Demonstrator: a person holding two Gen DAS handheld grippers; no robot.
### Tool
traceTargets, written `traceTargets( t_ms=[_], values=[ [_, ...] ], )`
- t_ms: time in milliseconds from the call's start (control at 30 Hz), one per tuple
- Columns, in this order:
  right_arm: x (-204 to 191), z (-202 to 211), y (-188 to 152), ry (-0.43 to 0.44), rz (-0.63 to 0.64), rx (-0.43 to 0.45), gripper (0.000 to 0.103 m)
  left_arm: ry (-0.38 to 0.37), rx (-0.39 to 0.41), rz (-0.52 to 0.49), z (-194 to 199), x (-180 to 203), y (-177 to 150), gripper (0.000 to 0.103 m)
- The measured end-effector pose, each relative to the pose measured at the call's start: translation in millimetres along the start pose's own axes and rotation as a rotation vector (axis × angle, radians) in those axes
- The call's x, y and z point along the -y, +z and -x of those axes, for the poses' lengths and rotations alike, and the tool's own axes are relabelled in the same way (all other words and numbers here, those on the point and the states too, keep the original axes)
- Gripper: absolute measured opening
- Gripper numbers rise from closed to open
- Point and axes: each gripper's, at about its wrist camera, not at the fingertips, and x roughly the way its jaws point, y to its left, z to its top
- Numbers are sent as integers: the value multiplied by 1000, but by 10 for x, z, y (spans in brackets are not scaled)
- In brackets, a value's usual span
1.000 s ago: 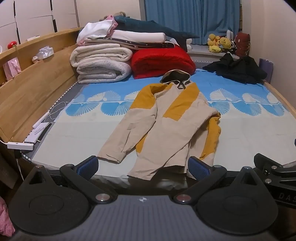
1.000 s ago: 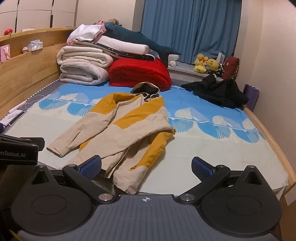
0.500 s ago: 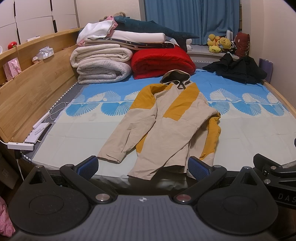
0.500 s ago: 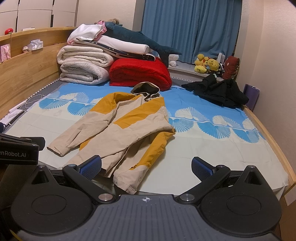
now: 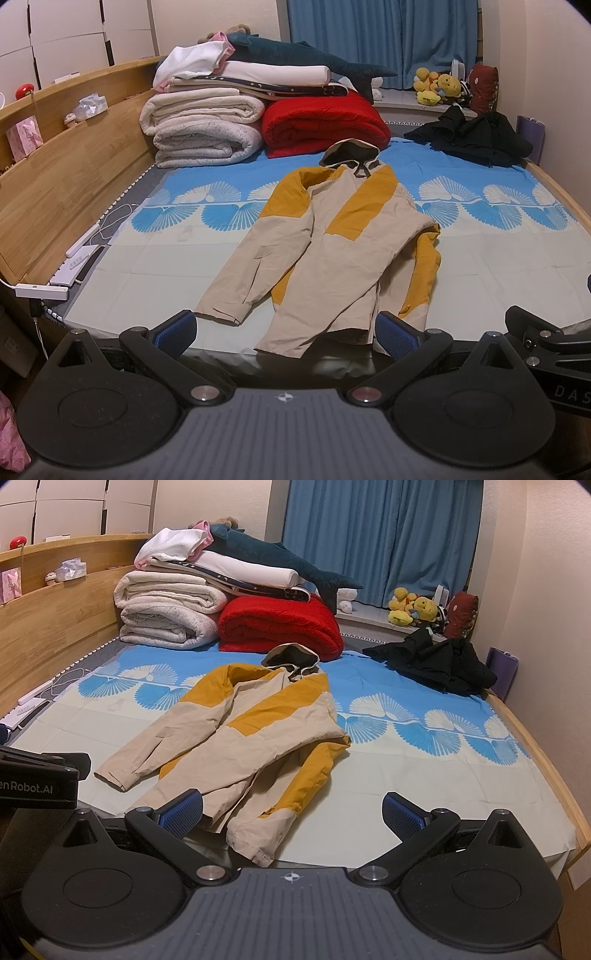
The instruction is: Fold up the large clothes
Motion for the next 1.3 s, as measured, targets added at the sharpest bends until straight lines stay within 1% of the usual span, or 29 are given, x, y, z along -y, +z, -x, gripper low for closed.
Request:
traceTargets(
  t_ms=[1300],
  values=[
    [-15, -5, -23, 0, 1, 0, 102, 2, 3, -1, 23, -10, -1, 103]
  ],
)
